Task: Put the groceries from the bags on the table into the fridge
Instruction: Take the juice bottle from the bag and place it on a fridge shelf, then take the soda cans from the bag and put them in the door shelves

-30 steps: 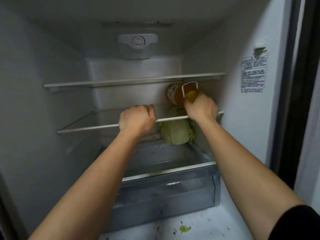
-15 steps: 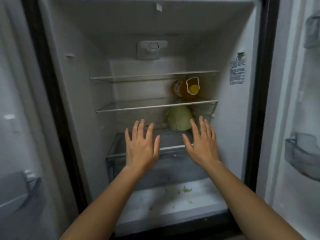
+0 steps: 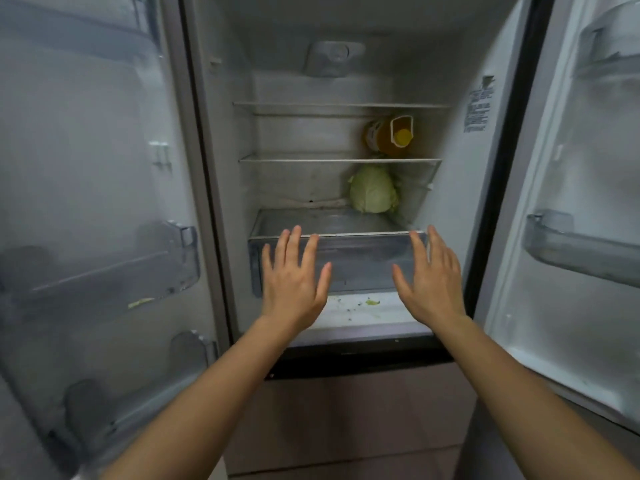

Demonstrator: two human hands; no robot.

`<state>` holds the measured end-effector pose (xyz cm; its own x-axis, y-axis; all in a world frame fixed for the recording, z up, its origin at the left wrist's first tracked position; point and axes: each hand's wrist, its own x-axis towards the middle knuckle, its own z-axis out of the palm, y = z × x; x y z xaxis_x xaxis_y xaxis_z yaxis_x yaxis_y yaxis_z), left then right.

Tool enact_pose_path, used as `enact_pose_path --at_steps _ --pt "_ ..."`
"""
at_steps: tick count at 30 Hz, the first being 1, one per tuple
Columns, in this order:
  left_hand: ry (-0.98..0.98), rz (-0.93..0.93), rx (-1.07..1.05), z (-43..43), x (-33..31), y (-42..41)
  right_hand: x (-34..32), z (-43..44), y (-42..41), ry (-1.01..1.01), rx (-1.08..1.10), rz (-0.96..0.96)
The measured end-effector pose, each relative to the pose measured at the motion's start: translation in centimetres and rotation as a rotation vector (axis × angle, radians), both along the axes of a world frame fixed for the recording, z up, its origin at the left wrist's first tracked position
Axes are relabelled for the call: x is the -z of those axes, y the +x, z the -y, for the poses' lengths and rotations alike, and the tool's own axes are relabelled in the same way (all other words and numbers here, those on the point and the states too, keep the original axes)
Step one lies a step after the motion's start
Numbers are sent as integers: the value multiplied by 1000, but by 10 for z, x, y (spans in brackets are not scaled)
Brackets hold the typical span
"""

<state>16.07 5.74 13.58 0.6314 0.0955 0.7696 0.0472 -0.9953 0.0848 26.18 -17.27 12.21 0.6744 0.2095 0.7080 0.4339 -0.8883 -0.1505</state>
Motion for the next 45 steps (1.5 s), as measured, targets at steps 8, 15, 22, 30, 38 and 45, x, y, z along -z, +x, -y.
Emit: enact_pose_path --at_steps 8,15,22,30,38,45 --pt "-62 74 -180 9 49 -120 44 -27 -68 112 -302 -42" --pt "-30 -139 -533 -9 94 -291 93 -118 -168 85 -646 -98" --pt "-60 -203 -1007 -57 72 -544 81 -245 -374 34 -1077 -82" --pt "-216 -255 -1399 -64 102 -847 85 -351 -656 -116 -1412 -46" --pt "-418 -247 -1595 -64 129 -1039 114 -405 -864 -300 -1641 -81" --pt "-594 -338 -1645 -98 175 -1117 150 -473 -970 -433 -1784 -167"
